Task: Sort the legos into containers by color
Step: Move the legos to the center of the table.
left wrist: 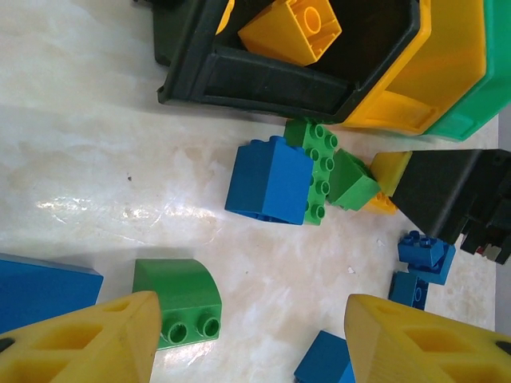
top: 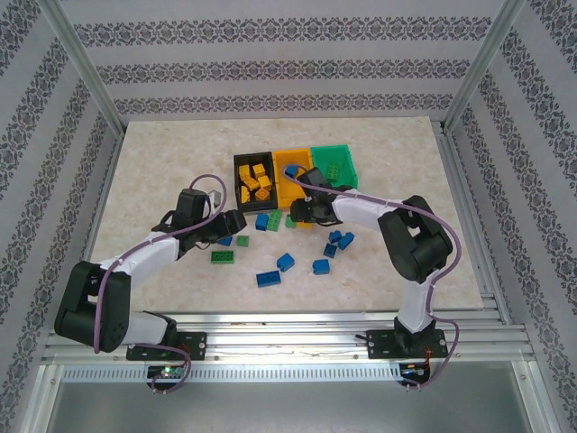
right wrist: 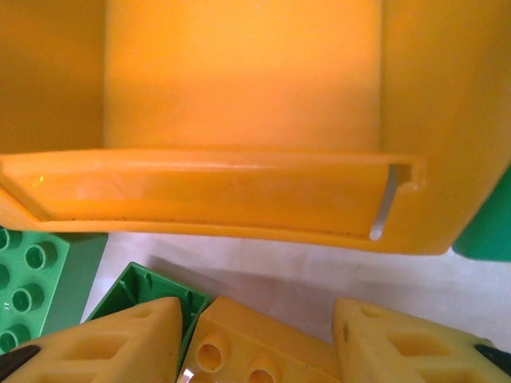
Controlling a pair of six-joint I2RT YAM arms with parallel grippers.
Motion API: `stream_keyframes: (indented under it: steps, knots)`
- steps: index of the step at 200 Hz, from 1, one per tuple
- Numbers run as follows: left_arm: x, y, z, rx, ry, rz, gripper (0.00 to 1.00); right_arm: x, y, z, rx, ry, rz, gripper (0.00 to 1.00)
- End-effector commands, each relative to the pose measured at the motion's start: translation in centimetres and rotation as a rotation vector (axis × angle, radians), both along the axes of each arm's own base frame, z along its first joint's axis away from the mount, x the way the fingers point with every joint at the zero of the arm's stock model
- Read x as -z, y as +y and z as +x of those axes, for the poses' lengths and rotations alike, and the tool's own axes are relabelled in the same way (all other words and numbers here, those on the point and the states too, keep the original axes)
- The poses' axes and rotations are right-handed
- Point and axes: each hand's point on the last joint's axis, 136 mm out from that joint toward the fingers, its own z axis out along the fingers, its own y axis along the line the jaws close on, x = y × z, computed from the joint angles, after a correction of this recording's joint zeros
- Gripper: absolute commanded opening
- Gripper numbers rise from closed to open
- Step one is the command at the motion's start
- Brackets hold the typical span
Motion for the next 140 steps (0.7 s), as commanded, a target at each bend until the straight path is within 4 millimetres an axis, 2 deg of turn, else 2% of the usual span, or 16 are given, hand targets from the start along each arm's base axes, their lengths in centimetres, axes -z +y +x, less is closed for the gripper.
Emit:
stream_keyframes:
  steps: [1, 58, 105, 140]
  knots:
    - [-1.5, 0.1, 1.0, -0.007, -0.058, -0.022, 0.62, 1.6, -2.1, -2.9, -0.018, 0.075, -0.109, 0.54]
    - [-1.1, -0.1, 1.0, -0.007, -0.052, -0.032, 0.62, 1.1, -4.0, -4.4, 0.016, 0.089, -0.097, 0.55]
    - [-1.1, -0.3, 1.1, -0.003, -0.047, -0.047, 0.62, 0.3, -4.3, -4.0, 0.061, 0.098, 0.025, 0.59]
    - [-1.0, -0.1, 0.8, -0.002, -0.051, -0.029, 0.62, -0.8, -4.9, -4.2, 0.02, 0.071, 0.014, 0.62]
